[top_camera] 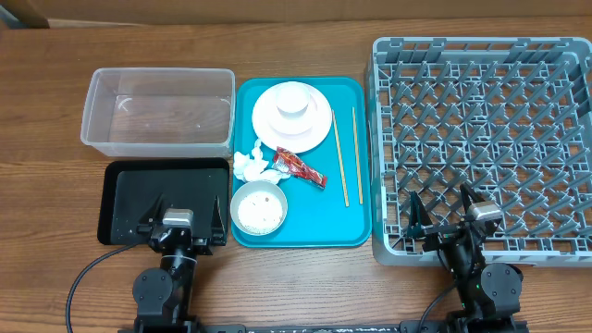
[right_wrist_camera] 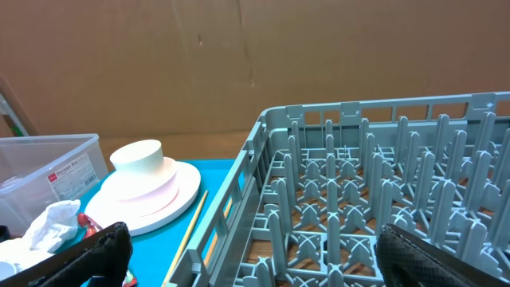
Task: Sort waste into correct bins and load items into the dishwasher
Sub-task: 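Move the left gripper over the teal tray toward the white tissue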
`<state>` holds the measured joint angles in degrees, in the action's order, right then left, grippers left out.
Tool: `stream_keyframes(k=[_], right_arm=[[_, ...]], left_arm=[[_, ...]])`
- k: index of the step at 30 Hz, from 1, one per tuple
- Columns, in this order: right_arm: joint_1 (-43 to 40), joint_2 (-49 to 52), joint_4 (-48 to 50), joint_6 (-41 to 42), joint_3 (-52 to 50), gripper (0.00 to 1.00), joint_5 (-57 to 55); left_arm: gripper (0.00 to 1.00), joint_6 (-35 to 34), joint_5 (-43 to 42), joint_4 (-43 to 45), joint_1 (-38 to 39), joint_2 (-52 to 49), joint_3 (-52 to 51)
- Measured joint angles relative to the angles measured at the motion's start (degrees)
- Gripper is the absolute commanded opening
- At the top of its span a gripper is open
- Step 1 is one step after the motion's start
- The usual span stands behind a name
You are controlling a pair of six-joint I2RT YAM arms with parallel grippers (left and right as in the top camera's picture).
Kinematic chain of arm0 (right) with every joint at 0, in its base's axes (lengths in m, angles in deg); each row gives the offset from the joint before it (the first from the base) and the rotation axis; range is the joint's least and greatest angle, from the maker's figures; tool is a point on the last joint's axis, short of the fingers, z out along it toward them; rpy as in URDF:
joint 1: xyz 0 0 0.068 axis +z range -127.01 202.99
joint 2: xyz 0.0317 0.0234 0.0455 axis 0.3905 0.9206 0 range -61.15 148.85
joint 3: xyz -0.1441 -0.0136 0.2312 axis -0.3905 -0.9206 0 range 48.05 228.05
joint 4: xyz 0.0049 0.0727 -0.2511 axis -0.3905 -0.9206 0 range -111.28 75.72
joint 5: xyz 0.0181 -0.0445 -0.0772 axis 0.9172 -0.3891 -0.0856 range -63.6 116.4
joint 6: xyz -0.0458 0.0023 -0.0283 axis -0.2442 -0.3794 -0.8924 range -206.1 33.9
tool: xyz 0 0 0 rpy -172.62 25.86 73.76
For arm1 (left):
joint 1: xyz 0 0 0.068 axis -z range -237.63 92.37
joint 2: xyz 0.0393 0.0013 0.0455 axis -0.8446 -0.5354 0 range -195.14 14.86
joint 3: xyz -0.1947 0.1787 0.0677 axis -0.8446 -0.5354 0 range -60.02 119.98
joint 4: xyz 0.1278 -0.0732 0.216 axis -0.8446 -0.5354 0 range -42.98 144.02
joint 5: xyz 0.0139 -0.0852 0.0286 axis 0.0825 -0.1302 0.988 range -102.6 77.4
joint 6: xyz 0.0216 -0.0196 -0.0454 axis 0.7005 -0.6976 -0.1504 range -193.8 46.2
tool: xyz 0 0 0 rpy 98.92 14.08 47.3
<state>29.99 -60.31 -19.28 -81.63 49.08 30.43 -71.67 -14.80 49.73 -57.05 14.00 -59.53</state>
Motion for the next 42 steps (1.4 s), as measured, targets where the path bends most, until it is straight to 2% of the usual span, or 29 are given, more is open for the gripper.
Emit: stream_keyframes(k=[29,31,37,42], right_arm=[[0.0,0.0,0.0,0.0,0.0,1.00,0.0],[0.0,0.0,0.0,0.0,0.0,1.00,0.0],[0.0,0.0,0.0,0.0,0.0,1.00,0.0],[0.0,0.0,0.0,0.0,0.0,1.00,0.0]], left_arm=[[1.00,-0.1,-0.2,0.0,0.0,0.0,0.0],[1.00,-1.9,-0.7,0.0,0.0,0.0,0.0],[1.00,-14.6,-1.4,0.5,0.0,-0.3,0.0],[1.00,-21.5,-6.4,0.4,0.0,-0.4,0.1]])
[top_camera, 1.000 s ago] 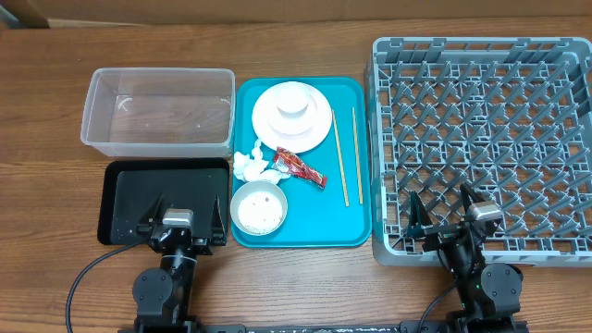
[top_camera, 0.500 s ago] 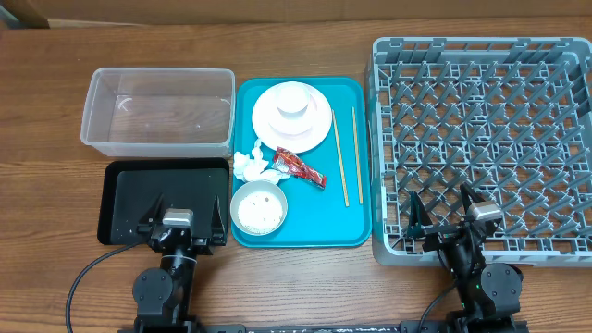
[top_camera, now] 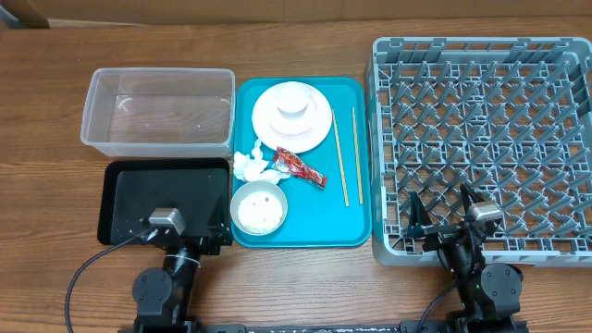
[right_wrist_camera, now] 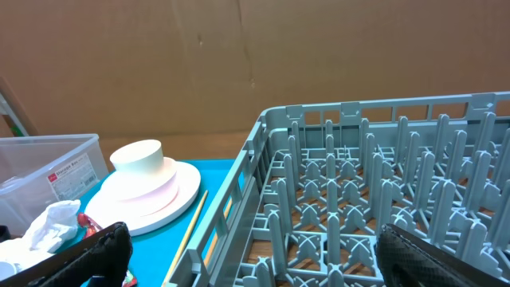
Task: Sort waste into correct bins and load items into the dishwasher
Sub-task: 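Move the left gripper over the teal tray toward the white tissue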
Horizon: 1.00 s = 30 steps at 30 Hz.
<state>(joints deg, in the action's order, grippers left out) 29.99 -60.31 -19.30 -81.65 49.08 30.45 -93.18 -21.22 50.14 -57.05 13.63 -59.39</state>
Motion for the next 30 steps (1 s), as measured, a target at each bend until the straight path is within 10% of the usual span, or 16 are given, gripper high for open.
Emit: stream_keyframes(k=[12,23,30], right_arm=[[0.0,0.0,0.0,0.0,0.0,1.00,0.0],[0.0,0.0,0.0,0.0,0.0,1.00,0.0],[0.0,0.0,0.0,0.0,0.0,1.00,0.0]], left_arm=[[1.00,-9.3,-9.7,-23.3,0.0,-7.8,24.7],[1.00,-2.7,-14.0,-60.7,0.1,-50.8,69.5],[1.00,-1.4,-14.4,-64.1,0.1,-71.2,85.6]])
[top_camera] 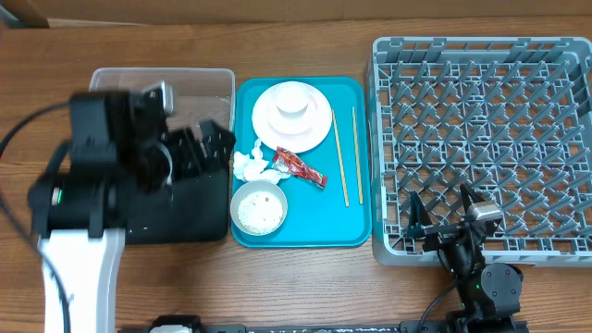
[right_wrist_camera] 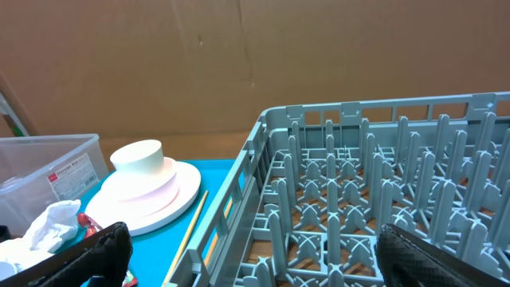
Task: Sort waste into correct bins and load items into the dishwasher
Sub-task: 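Move the left gripper over the teal tray toward the white tissue, then grasp the crumpled white tissue with the left gripper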
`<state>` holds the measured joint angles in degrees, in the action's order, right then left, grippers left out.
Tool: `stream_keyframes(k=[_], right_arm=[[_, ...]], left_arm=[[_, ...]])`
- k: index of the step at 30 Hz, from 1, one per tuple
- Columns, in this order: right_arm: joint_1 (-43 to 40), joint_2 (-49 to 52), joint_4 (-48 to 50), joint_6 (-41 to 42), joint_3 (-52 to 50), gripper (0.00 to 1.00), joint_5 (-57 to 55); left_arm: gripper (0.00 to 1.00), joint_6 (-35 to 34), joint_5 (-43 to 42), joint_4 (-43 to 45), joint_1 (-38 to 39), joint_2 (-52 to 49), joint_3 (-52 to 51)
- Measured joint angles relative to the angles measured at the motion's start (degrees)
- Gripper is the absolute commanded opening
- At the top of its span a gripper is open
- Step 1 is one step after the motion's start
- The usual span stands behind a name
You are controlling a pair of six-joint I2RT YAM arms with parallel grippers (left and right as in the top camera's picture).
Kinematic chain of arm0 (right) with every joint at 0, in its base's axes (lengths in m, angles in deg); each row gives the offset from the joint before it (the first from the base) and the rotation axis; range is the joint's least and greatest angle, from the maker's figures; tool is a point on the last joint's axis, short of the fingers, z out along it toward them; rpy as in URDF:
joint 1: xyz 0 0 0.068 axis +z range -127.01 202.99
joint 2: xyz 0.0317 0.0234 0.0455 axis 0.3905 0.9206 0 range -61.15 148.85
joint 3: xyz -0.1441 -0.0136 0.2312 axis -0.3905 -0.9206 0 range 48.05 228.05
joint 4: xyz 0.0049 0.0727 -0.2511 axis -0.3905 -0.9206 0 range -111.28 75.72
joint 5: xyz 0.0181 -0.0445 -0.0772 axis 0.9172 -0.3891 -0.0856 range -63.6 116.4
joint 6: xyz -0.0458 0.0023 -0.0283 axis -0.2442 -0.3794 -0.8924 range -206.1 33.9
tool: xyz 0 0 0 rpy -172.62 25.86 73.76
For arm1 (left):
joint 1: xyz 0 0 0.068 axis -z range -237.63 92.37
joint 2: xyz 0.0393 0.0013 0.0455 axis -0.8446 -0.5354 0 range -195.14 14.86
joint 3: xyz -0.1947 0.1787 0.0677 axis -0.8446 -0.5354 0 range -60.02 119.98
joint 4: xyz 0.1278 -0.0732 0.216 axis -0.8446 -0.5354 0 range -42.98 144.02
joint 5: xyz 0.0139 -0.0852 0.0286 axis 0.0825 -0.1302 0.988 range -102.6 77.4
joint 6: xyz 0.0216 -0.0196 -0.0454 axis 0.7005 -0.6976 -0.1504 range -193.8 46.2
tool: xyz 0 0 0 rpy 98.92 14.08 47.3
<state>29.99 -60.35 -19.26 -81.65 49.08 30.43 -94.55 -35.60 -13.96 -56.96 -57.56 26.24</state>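
On the teal tray (top_camera: 361, 222) lie a white plate with an upturned cup (top_camera: 292, 113), a white bowl (top_camera: 259, 207), crumpled tissue (top_camera: 250, 165), a red wrapper (top_camera: 301, 166) and two chopsticks (top_camera: 342, 157). My left gripper (top_camera: 203, 148) hangs raised over the seam between the clear bin (top_camera: 199, 79) and the black tray (top_camera: 185, 217), just left of the tissue; it looks open and empty. My right gripper (top_camera: 438, 215) rests open at the front edge of the grey dish rack (top_camera: 481, 139). In the right wrist view the right gripper (right_wrist_camera: 255, 263) holds nothing, with the rack (right_wrist_camera: 358, 183) ahead.
The left arm's body (top_camera: 92, 176) covers much of the black tray and part of the clear bin. Brown table (top_camera: 305, 287) shows along the front. A cardboard wall (right_wrist_camera: 239, 56) stands behind the rack and the plate (right_wrist_camera: 147, 187).
My left arm has gone from its low rest at the front of the black tray to a raised pose over the black tray and clear bin. The right arm and all items are unmoved.
Both grippers first rested open at the table's front, left at the black tray, right at the rack. Then the left wrist had shifted slightly at its rest. Now the left arm is up near the tissue side of the teal tray.
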Motion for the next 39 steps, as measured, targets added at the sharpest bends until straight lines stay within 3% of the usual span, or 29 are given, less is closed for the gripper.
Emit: stream_keyframes(k=[1,4,10,16,17,20,25,32,39], right_arm=[[0.0,0.0,0.0,0.0,0.0,1.00,0.0],[0.0,0.0,0.0,0.0,0.0,1.00,0.0],[0.0,0.0,0.0,0.0,0.0,1.00,0.0],[0.0,0.0,0.0,0.0,0.0,1.00,0.0],[0.0,0.0,0.0,0.0,0.0,1.00,0.0],[0.0,0.0,0.0,0.0,0.0,1.00,0.0],[0.0,0.0,0.0,0.0,0.0,1.00,0.0],[0.0,0.0,0.0,0.0,0.0,1.00,0.0],[0.0,0.0,0.0,0.0,0.0,1.00,0.0]], left_arm=[[0.84,0.0,0.0,-0.2,0.0,-1.6,0.3],[0.04,0.0,-0.5,-1.8,0.0,-6.4,0.4],[0.04,0.4,0.8,-6.2,3.6,-12.7,0.3],[0.04,-0.3,9.3,-6.4,14.5,-14.2,-1.0],[0.07,-0.8,11.4,-6.2,16.3,-14.3,-1.5],[0.32,-3.1,17.5,-5.4,21.0,-14.6,-2.8],[0.52,-6.0,24.4,-1.0,24.5,-14.8,-5.9],[0.44,-7.3,28.4,5.4,24.8,-14.9,-12.0],[0.52,-7.5,32.0,12.8,24.8,-15.0,-16.3]])
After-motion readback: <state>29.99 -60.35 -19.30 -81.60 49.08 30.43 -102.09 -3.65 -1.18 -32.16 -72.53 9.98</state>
